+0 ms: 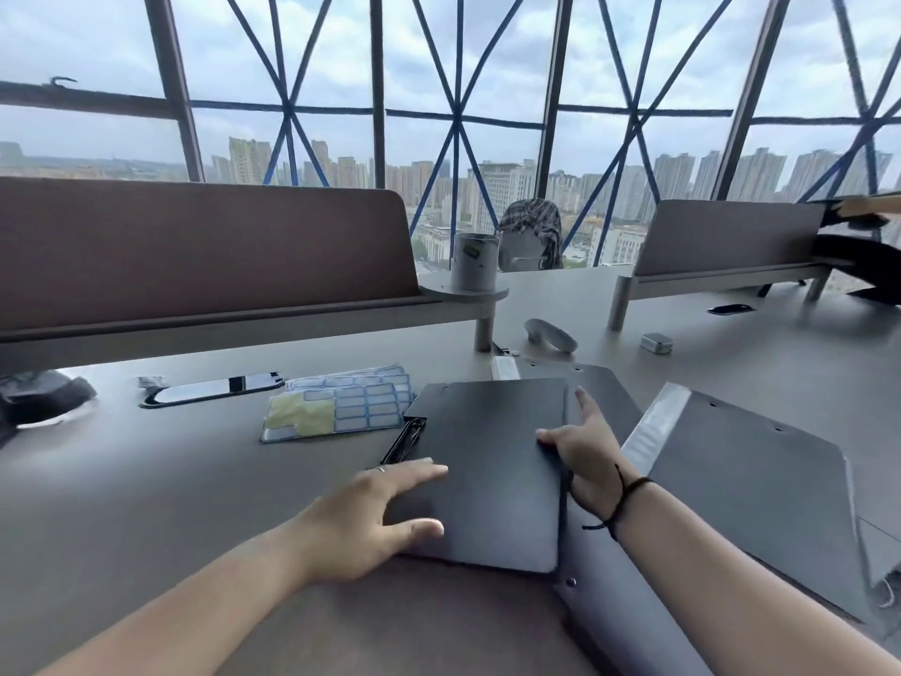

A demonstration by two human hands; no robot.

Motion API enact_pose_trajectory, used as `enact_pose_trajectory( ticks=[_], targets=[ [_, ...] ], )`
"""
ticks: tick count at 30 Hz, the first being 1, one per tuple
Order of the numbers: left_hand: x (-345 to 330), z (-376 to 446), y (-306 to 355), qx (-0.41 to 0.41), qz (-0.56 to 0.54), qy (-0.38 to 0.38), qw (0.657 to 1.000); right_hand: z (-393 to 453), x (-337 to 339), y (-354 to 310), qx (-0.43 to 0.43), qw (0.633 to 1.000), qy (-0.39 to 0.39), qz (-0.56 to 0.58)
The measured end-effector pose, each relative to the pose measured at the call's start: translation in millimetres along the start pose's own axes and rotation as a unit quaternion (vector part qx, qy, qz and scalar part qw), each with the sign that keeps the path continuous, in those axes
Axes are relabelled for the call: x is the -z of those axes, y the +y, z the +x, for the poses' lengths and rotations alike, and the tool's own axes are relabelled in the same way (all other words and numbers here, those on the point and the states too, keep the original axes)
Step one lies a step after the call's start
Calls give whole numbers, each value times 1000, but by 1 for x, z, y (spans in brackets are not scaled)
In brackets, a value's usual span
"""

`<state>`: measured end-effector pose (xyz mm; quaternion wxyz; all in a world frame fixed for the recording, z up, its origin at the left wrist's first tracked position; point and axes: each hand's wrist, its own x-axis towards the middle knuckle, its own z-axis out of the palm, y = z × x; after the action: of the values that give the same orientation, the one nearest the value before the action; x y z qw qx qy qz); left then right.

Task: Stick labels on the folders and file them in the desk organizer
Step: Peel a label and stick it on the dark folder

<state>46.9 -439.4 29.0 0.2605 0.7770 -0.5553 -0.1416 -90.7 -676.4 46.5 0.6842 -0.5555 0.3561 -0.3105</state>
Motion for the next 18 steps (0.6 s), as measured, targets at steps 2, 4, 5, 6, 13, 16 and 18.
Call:
enact_pose_trajectory(
  ticks=[2,4,5,6,13,16,18],
  targets=[
    [4,7,-5,34,-29,67,997,-6,3,2,2,999,-23,24],
    [10,15,-7,83,-50,115,989,-12,6,2,8,997,-50,59],
    [13,19,-8,102,-75,131,983,-15,8,0,14,995,-62,77],
    [15,21,-10,112,-113,145,977,-20,11,-3,19,993,-76,92],
    [26,8,-10,149,-311,215,914,-46,4,-9,21,988,-148,33],
    [31,-19,-22,174,-284,243,911,-63,-22,-2,-15,982,-170,-85],
    [34,-44,-36,211,-257,257,907,-77,-44,3,-4,967,-187,-173]
  ],
)
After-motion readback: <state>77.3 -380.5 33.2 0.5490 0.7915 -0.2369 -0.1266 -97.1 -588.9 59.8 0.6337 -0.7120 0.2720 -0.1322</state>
